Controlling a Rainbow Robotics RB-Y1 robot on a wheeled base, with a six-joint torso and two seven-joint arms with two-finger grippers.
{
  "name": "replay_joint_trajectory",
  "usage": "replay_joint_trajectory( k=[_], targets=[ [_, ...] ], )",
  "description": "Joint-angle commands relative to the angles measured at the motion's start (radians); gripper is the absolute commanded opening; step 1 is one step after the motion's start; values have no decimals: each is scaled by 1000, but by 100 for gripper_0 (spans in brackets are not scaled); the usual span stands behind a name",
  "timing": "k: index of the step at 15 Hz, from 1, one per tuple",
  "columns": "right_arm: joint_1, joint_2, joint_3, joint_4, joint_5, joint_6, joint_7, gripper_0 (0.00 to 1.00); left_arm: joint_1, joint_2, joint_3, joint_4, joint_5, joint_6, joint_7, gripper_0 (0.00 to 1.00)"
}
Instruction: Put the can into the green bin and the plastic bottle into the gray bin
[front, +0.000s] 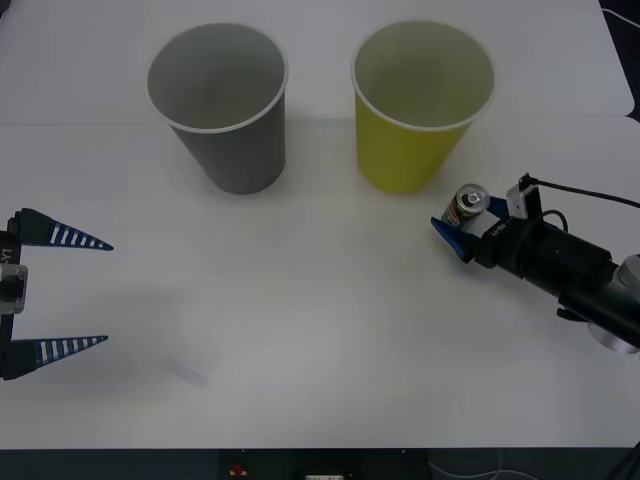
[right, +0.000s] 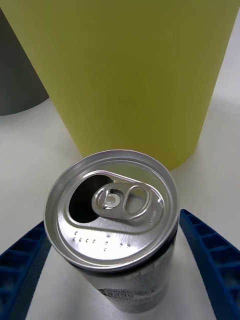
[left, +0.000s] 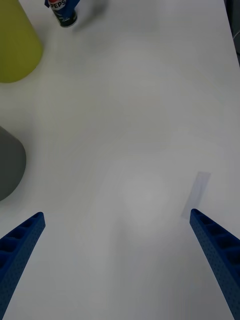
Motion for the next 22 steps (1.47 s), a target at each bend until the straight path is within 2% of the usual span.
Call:
replay_joint_trajectory(
  k=[1,9,14,18,22],
  targets=[
    [0,0,1,0,0,-9,0,0,0,0,0,0,0,0,0,100],
    [0,-8,-4,-2,0,-53,3,0,0,0,0,0,0,0,0,100],
    [2,-68,-1,-3,0,-190,-32,0,0,0,0,0,0,0,0,100],
    [12,-149,1,-80,49,-338,-215,0,0,0,0,0,0,0,0,100],
    [92,-252,1,-330,112,-329,-443,0,0,0,0,0,0,0,0,100]
  ],
)
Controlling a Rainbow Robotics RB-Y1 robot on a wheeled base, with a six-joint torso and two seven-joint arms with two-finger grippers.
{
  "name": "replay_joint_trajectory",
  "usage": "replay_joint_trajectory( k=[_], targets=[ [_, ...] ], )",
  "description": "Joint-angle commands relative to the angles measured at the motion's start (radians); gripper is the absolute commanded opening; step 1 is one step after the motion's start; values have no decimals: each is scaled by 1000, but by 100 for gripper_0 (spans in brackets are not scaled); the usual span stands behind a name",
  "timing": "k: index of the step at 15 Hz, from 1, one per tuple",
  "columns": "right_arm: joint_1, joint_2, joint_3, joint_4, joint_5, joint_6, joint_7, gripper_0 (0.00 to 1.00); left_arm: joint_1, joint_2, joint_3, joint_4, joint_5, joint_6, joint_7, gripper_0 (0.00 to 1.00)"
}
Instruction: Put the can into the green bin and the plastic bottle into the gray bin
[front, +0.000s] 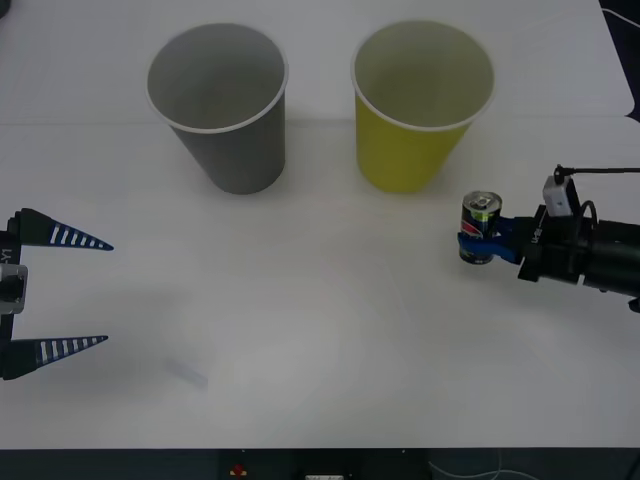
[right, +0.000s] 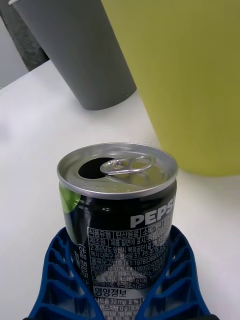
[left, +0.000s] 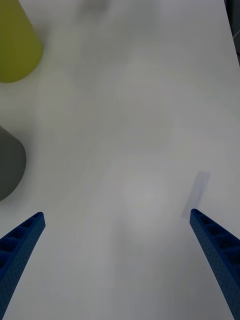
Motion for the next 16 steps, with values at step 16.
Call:
replay_joint_trajectory(
  k=[16],
  targets=[
    [-95,-171,-272,-574,246,-181,-1008,0,0,0,0,0,0,0,0,100]
  ],
)
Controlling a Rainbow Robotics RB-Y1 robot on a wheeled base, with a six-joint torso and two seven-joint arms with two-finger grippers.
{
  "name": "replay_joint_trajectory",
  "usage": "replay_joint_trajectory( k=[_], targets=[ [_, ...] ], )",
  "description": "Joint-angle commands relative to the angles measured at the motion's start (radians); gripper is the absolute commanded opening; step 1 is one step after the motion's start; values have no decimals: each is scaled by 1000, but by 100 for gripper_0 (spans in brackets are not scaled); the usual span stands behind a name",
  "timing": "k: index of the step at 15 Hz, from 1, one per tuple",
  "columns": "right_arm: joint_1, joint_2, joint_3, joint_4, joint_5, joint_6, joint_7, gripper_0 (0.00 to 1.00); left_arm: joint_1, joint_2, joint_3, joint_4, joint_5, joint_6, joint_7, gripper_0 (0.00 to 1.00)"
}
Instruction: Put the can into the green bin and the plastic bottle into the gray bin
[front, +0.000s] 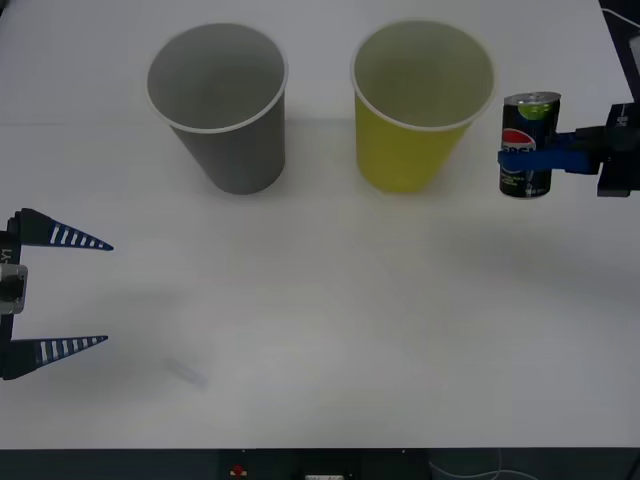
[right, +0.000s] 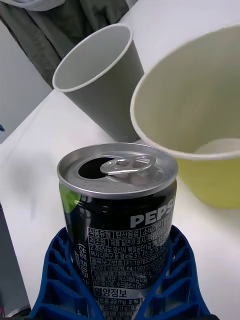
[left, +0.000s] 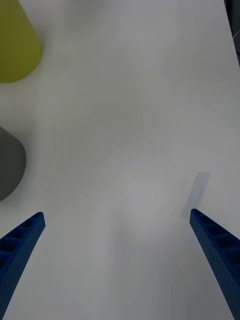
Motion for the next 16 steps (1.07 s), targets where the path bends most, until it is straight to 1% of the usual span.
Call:
replay_joint_trajectory(
  k=[1,4,6,8,12,15,16],
  targets=[
    [-94,-12,10,0,51,0,-104,0,0,0,0,0,0,0,0,100],
    [-221,-24,83,0,181,5,-190,0,0,0,0,0,0,0,0,100],
    [-298,-24,152,14,264,36,-228,0,0,0,0,0,0,0,0,100],
    [-373,-24,224,85,275,69,-222,0,0,0,0,0,0,0,0,100],
    [-560,-23,376,312,285,85,-153,0,0,0,0,0,0,0,0,100],
    [-640,-17,460,409,305,120,-140,0,0,0,0,0,0,0,0,100],
    [-647,-12,474,419,311,135,-142,0,0,0,0,0,0,0,0,100]
  ],
)
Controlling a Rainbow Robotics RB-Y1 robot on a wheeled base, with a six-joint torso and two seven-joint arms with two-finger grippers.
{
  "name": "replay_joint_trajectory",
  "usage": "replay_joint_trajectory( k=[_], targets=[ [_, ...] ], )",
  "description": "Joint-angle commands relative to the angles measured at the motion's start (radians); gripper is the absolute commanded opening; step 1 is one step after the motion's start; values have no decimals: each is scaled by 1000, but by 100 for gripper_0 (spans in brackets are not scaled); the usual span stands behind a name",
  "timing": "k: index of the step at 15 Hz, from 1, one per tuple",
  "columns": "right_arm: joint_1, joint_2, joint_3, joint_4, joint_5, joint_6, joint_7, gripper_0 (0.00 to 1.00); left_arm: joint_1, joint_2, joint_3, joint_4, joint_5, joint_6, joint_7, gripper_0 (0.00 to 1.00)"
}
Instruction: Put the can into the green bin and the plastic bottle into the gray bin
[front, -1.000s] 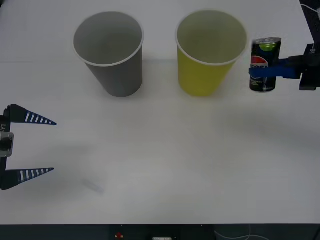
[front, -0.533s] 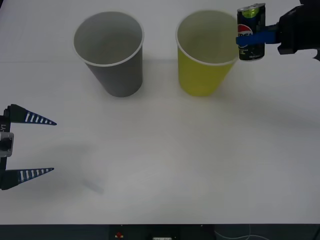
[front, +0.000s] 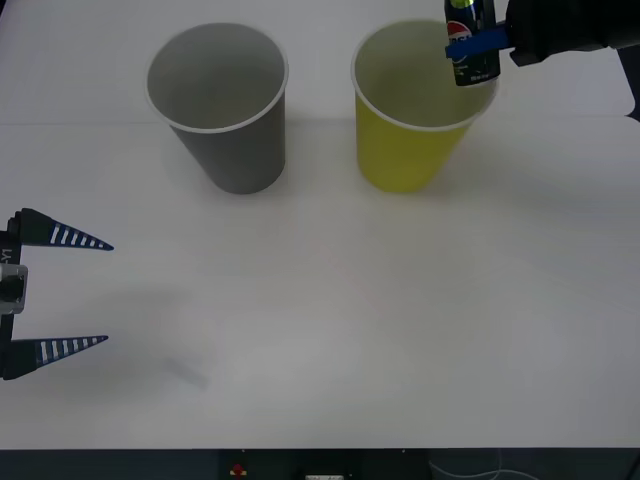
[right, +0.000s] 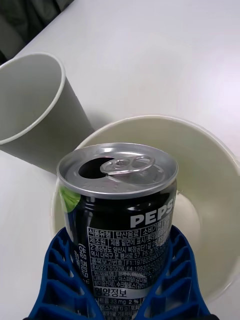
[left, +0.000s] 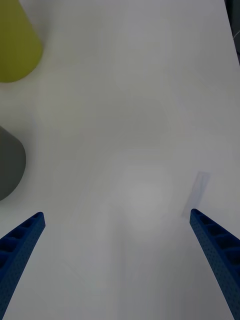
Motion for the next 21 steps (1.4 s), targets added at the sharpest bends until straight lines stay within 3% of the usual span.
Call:
replay_joint_trajectory(
  k=[1,2,3,4,5,10,13,16,21],
  targets=[
    [-28,12,40,38,17,36,2,0,0,0,0,0,0,0,0,100],
    [-31,13,40,36,22,36,3,0,0,0,0,0,0,0,0,100],
    [-31,13,40,36,22,38,12,16,0,0,0,0,0,0,0,100],
    [-28,13,40,36,22,38,29,53,0,0,0,0,0,0,0,100],
    [-28,13,41,36,22,36,46,98,0,0,0,0,0,0,0,100],
    [-28,12,41,36,22,22,68,100,0,0,0,0,0,0,0,100],
    [-20,-18,41,18,-30,6,74,100,0,0,0,0,0,0,0,100],
    [78,-64,-20,-100,-64,6,74,100,0,0,0,0,0,0,0,100],
    [353,-139,-206,-399,-124,4,111,100,0,0,0,0,0,0,0,100]
  ],
)
